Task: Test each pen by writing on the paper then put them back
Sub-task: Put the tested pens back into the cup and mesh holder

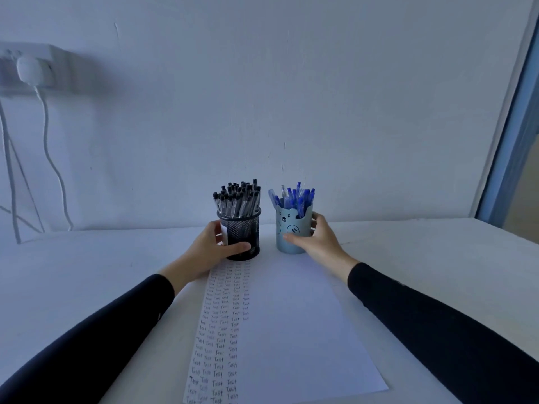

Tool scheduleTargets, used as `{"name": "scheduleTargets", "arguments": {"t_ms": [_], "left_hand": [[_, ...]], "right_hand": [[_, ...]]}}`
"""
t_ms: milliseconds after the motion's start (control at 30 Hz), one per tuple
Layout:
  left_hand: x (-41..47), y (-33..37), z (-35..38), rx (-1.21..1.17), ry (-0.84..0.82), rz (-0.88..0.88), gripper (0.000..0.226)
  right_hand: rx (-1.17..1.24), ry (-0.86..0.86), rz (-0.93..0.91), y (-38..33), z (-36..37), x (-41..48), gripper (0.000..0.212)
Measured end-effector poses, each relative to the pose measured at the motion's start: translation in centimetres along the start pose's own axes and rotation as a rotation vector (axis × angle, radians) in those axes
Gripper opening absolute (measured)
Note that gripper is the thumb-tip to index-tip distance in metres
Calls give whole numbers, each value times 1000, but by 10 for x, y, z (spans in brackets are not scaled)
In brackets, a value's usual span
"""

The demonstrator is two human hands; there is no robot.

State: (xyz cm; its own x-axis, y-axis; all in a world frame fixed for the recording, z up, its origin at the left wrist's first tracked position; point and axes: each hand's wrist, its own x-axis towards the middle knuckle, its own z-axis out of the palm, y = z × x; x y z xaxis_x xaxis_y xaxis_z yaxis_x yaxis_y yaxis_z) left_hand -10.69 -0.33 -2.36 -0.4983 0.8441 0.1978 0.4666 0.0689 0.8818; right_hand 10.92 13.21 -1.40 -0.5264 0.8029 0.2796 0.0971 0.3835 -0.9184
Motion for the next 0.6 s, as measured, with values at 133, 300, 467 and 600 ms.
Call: {"name": "scheduleTargets", "arguments": {"t_ms": [133, 300, 467, 600], "left_hand": [[4, 3, 3, 16, 12, 9, 91], [7, 1, 3, 40, 16, 10, 97], [6, 3, 4, 67, 33, 15, 98], [6, 3, 5, 69, 33, 10, 94]], "right_hand": [[55, 36, -1, 4, 0, 5, 76], [67, 6, -20, 8, 2, 9, 78], [86, -27, -30, 10, 5, 12, 80], [71, -36, -45, 11, 6, 14, 81]]}}
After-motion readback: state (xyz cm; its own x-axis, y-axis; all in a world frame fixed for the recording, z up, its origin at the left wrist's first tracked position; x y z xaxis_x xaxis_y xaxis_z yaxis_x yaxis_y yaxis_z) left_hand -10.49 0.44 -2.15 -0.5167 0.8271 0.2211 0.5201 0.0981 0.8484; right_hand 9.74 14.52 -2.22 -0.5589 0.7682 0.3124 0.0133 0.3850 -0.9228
